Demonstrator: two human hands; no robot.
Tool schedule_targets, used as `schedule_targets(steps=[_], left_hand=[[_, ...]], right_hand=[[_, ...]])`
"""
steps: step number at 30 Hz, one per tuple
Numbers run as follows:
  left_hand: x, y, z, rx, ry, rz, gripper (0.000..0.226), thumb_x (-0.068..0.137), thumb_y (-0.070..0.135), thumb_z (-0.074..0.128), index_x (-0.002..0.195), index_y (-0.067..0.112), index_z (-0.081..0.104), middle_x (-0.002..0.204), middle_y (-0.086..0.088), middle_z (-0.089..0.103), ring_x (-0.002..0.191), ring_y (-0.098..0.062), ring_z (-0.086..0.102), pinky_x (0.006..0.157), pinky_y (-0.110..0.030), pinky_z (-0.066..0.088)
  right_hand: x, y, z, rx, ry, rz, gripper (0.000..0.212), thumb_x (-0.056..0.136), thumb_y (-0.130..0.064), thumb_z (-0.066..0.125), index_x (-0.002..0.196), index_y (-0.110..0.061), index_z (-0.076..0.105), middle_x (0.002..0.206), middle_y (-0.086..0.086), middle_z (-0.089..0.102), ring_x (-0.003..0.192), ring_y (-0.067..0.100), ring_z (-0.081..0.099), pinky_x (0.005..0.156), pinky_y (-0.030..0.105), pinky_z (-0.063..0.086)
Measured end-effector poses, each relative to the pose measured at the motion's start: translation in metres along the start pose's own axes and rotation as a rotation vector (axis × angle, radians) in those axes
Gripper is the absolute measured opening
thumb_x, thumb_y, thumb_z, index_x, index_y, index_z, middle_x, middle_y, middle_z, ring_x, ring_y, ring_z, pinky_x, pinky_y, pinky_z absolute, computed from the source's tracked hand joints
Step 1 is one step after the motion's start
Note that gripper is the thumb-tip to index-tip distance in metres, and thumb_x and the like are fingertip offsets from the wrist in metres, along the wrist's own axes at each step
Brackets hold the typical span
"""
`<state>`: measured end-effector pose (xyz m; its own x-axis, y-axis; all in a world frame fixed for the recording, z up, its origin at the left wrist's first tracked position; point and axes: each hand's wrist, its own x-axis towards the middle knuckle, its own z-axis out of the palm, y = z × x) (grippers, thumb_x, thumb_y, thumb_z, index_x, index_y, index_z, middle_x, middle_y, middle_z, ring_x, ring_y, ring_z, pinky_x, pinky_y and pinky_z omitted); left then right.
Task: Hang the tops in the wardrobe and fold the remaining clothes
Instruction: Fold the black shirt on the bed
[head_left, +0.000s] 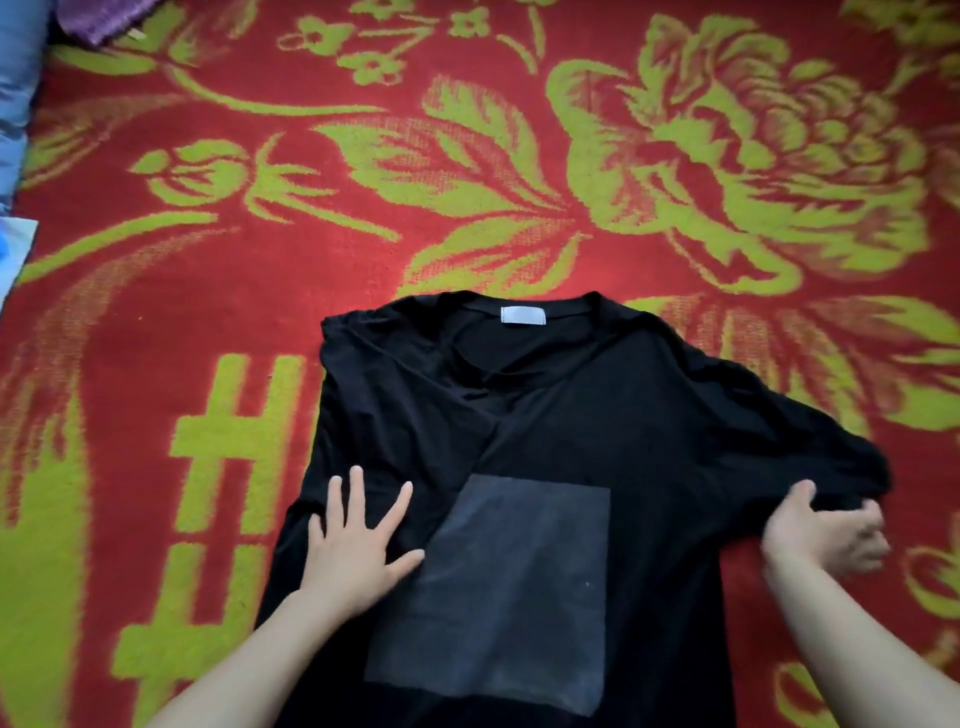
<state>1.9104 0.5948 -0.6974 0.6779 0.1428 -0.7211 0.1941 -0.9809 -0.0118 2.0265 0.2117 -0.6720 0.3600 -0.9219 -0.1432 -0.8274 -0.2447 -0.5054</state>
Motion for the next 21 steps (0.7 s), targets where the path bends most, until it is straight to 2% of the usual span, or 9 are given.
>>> schedule_targets(steps=[2, 4, 7, 9, 12, 14, 17, 19, 21], left_hand=[[0.002, 0.002, -0.004, 0.02, -0.042, -0.007, 0.085, 0.083, 0.075, 0.03, 0.138, 0.043, -0.026, 0.149, -0.015, -0.033, 0.139, -0.035, -0.026, 0.113, -0.052, 0.01], [0.005, 0.002, -0.012, 0.015, -0.1, -0.003, 0.082, 0.081, 0.077, 0.031, 0.14, 0.049, -0.02, 0.15, -0.013, -0.032, 0.14, -0.034, -0.025, 0.113, -0.052, 0.01], [0.008, 0.001, -0.028, -0.02, -0.208, -0.003, 0.079, 0.081, 0.077, 0.034, 0.14, 0.054, -0.013, 0.151, -0.01, -0.031, 0.141, -0.031, -0.023, 0.113, -0.052, 0.011], [0.01, 0.002, -0.036, -0.053, -0.264, -0.013, 0.078, 0.081, 0.076, 0.036, 0.14, 0.055, -0.01, 0.152, -0.009, -0.03, 0.141, -0.031, -0.023, 0.112, -0.051, 0.013], [0.013, 0.004, -0.042, -0.092, -0.304, -0.021, 0.078, 0.082, 0.075, 0.038, 0.14, 0.055, -0.008, 0.152, -0.007, -0.031, 0.141, -0.03, -0.024, 0.112, -0.05, 0.015], [0.012, 0.004, -0.043, -0.099, -0.312, -0.022, 0.078, 0.082, 0.074, 0.039, 0.14, 0.055, -0.009, 0.151, -0.007, -0.032, 0.14, -0.03, -0.025, 0.112, -0.051, 0.015], [0.013, 0.004, -0.041, -0.103, -0.313, -0.018, 0.079, 0.081, 0.074, 0.04, 0.14, 0.055, -0.01, 0.15, -0.007, -0.034, 0.14, -0.03, -0.026, 0.112, -0.052, 0.015], [0.014, 0.004, -0.042, -0.101, -0.314, -0.015, 0.08, 0.081, 0.074, 0.04, 0.14, 0.055, -0.01, 0.15, -0.007, -0.034, 0.14, -0.03, -0.027, 0.111, -0.052, 0.015], [0.014, 0.004, -0.043, -0.102, -0.321, -0.017, 0.08, 0.081, 0.074, 0.04, 0.14, 0.055, -0.01, 0.15, -0.007, -0.034, 0.139, -0.029, -0.027, 0.111, -0.053, 0.014]], right_hand=[[0.015, 0.0, -0.001, 0.129, -0.015, 0.315, 0.07, 0.087, -0.038, 0.057, 0.142, -0.005, 0.027, 0.148, 0.02, 0.027, 0.136, 0.036, 0.027, 0.11, 0.042, 0.022], [0.025, -0.003, -0.002, 0.257, -0.049, 0.493, 0.073, 0.083, -0.041, 0.062, 0.139, -0.005, 0.032, 0.147, 0.014, 0.034, 0.132, 0.031, 0.037, 0.105, 0.039, 0.033], [0.037, -0.009, -0.007, 0.499, -0.2, 0.541, 0.02, 0.081, -0.022, 0.069, 0.093, -0.013, 0.055, 0.125, 0.009, 0.057, 0.097, 0.024, 0.062, 0.073, 0.035, 0.051], [0.047, -0.012, -0.014, 0.642, -0.367, 0.568, 0.014, 0.081, -0.01, 0.068, 0.082, -0.017, 0.055, 0.117, 0.006, 0.062, 0.075, 0.017, 0.062, 0.057, 0.033, 0.054], [0.054, -0.012, -0.03, 0.72, -0.491, 0.611, 0.023, 0.083, -0.011, 0.066, 0.104, -0.019, 0.061, 0.12, 0.002, 0.063, 0.076, 0.013, 0.061, 0.063, 0.029, 0.053], [0.055, -0.012, -0.037, 0.727, -0.481, 0.58, 0.016, 0.082, -0.01, 0.067, 0.093, -0.019, 0.06, 0.112, 0.002, 0.064, 0.078, 0.013, 0.061, 0.07, 0.03, 0.051], [0.042, -0.027, -0.041, 0.72, -0.41, 0.245, 0.017, 0.084, -0.008, 0.066, 0.082, -0.02, 0.055, 0.086, -0.002, 0.06, 0.074, 0.011, 0.057, 0.075, 0.034, 0.048], [0.016, -0.042, -0.044, 0.532, -0.376, -0.25, 0.016, 0.083, -0.006, 0.067, 0.077, -0.014, 0.054, 0.078, 0.003, 0.056, 0.072, 0.014, 0.052, 0.077, 0.034, 0.043], [-0.018, -0.048, -0.043, 0.282, -0.405, -0.839, 0.015, 0.076, -0.001, 0.072, 0.077, -0.005, 0.057, 0.078, 0.012, 0.054, 0.075, 0.022, 0.049, 0.073, 0.024, 0.038]])
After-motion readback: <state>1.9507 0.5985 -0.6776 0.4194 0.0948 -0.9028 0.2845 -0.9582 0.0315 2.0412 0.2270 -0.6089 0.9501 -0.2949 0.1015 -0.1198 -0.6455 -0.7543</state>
